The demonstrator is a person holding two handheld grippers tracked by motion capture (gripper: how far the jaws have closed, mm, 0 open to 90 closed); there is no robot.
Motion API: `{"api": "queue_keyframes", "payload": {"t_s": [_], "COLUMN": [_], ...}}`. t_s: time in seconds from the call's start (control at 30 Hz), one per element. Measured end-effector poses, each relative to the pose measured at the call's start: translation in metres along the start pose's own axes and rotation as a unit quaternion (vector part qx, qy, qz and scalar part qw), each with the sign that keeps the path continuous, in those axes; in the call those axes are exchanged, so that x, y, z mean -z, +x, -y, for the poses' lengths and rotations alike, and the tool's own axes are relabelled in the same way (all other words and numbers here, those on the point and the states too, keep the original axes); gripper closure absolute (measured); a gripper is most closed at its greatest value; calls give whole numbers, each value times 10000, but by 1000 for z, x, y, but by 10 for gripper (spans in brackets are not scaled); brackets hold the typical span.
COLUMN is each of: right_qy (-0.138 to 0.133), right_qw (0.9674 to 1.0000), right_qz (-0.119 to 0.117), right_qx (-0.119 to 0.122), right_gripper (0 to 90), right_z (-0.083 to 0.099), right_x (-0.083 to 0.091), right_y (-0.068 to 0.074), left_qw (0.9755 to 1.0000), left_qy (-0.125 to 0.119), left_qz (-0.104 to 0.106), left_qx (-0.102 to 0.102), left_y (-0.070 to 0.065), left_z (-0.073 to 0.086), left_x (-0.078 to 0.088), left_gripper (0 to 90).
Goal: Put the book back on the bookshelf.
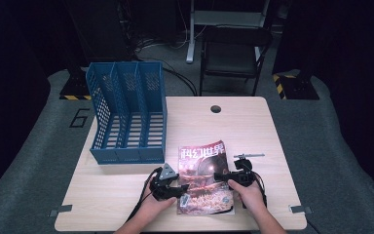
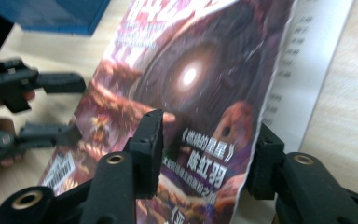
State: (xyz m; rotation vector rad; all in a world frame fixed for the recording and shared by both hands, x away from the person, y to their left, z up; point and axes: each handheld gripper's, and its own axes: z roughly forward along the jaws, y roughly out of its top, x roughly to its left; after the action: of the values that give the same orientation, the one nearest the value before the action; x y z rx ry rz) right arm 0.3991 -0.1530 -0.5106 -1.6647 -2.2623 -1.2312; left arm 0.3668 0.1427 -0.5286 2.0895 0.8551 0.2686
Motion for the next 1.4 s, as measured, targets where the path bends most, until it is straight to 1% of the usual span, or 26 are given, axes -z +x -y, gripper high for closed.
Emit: {"api": "queue_keyframes", "payload": {"t_s": [0.03,0.13,0.17,0.23,0.43,0.47,0.53,0.57,0.6,0.67,0.7,0.73,0.77,0.8,0.83,0.87,1.07,1.1,1.13,1.23,1.27,1.33,1.4], "right_qy": [31,53,61,59,138,172,204,204,228,247,257,257,283,244,275,266,279,336,334,344,321,289,259], "right_qw": [10000,9999,9998,9998,9998,9996,9995,9995,9993,9993,9993,9993,9995,9995,9995,9995,9994,9990,9990,9987,9987,9985,9985], "right_qz": [43,38,80,78,-34,-92,-123,-123,-105,-100,-95,-95,-126,-136,-157,-158,-223,-277,-300,-357,-378,-451,-472], "right_qx": [43,102,163,171,164,194,222,222,276,280,237,237,92,139,66,101,36,-60,-85,-122,-87,-126,-103], "right_gripper": [563,564,563,560,555,542,541,541,543,570,598,598,633,652,675,688,735,752,760,773,781,800,816], "right_z": [0,0,1,1,1,1,1,1,0,0,0,0,0,0,0,0,1,2,2,2,2,3,3], "right_x": [0,0,-1,-1,-2,-2,-3,-3,-3,-3,-3,-3,-2,-2,-2,-2,-3,-2,-3,-3,-3,-4,-4], "right_y": [1,3,4,4,4,3,4,4,4,4,3,3,2,0,-1,-2,-4,-3,-4,-5,-7,-9,-9], "left_qw": [10000,10000,10000,10000,10000,10000,10000,10000,10000,10000,10000,10000,10000,10000,10000,10000,10000,10000,10000,10000,10000,10000,10000], "left_qy": [0,-2,-1,0,-2,4,-1,-1,-1,-2,-3,-2,0,-2,-2,-2,-2,-3,-2,-3,-3,-3,-2], "left_qz": [0,-3,-3,-4,-7,-10,-7,-7,-7,-6,-6,-6,-11,-5,-5,-5,-6,-6,-6,-6,-7,-5,-7], "left_qx": [0,0,1,1,4,4,3,3,4,4,4,5,-2,5,5,5,2,4,0,1,3,2,3], "left_y": [0,0,0,0,0,0,0,0,0,0,0,0,0,0,0,0,0,0,0,0,0,0,0], "left_z": [0,0,0,0,0,0,0,0,0,0,0,0,0,0,0,0,0,0,0,0,0,0,0], "left_x": [0,0,0,0,0,0,0,0,0,0,0,0,0,0,0,0,0,0,0,0,0,0,0], "left_gripper": [401,401,401,401,401,401,401,402,401,401,401,401,401,401,401,401,401,401,401,402,401,401,401]}}
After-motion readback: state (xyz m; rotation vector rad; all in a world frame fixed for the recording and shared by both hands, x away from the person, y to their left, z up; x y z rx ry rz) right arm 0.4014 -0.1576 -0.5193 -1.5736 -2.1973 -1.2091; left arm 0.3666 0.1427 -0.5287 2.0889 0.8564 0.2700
